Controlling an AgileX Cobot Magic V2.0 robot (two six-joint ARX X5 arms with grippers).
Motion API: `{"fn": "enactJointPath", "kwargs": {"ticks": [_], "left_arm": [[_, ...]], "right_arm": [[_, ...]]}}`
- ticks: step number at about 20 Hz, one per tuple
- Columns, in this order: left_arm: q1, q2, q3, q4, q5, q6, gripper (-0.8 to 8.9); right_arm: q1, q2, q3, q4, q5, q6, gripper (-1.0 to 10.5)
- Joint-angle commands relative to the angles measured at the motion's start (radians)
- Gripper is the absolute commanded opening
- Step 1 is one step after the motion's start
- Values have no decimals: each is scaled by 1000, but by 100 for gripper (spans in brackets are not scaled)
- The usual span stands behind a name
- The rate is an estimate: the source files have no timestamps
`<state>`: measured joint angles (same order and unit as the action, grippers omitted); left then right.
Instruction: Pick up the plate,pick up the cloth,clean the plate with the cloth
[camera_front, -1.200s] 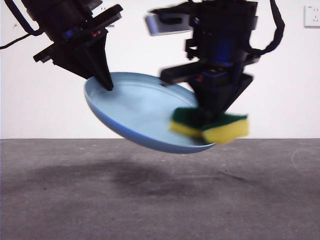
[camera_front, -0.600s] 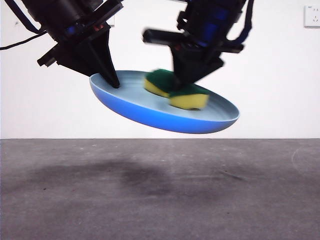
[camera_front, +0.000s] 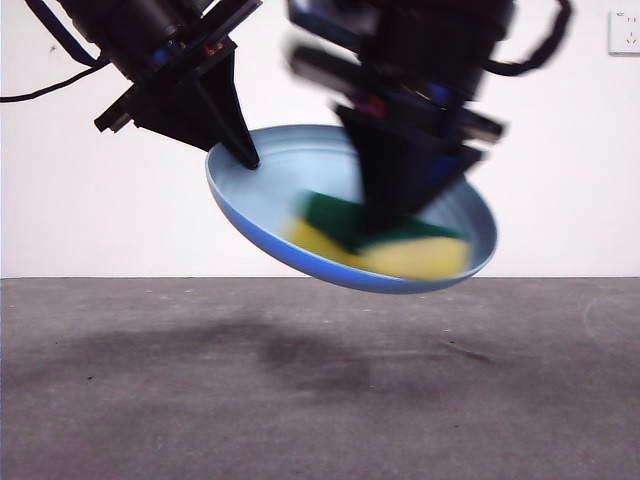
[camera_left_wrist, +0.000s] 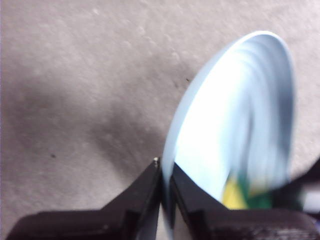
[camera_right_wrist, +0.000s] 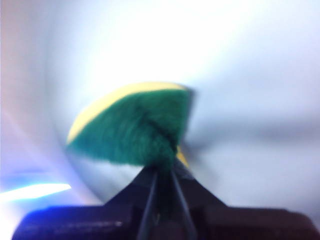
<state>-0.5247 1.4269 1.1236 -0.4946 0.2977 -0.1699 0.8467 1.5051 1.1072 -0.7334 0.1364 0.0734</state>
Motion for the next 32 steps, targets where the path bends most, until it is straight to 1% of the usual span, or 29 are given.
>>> {"fn": "enactJointPath", "kwargs": {"ticks": [1,2,3,4,7,10,13,14,15,17,18,21,25,28,30,31,32], "left_arm": [[-6,-3,5,-14,51,-33,-9],[-6,-3,5,-27,53,-23,-9],[-7,-3,5,-34,53,-14,-9],[-8,-3,5,-40,53,-10,-9],[-18,-3,5,-50,52,-5,-9],[-24,-3,5,-50,48,19,-9],[-26,-3,5,-51,30,55,-9],[-26,-3,5,-55,-28,74,-9],[-25,-3,5,-63,-116,92,-9],[-22,4,0,-77,-303,140,-9],[-13,11,-4,-79,-364,149,-9],[45,71,-13,-49,-371,148,-9],[101,201,-13,39,-372,148,-9],[135,302,-13,73,-374,148,-8],[154,357,-13,62,-375,148,0],[163,378,-13,56,-375,148,3],[170,391,-13,52,-375,148,42]], "right_arm": [[-25,-1,-13,16,298,-5,-12],[-36,-7,-13,58,371,-5,-12],[-43,-10,-13,98,399,-5,-12],[-51,-15,-13,135,400,-8,-12],[-69,-21,-13,276,359,-23,-12],[-79,-21,-13,417,257,-23,-11],[-81,-21,-12,511,95,-23,-12],[-81,-34,-11,521,29,-23,-12],[-80,-49,-11,520,-4,-23,-11],[-79,-92,-11,495,-7,-22,-11],[-79,-115,-11,471,-7,-18,-11],[-81,-189,-11,371,4,-19,-12],[-81,-272,-11,238,4,-18,-12],[-81,-308,-11,176,5,-18,-12],[-82,-316,-11,154,48,-19,-12],[-82,-316,-11,147,90,-18,-12],[-82,-316,-11,144,121,-18,-12]]}}
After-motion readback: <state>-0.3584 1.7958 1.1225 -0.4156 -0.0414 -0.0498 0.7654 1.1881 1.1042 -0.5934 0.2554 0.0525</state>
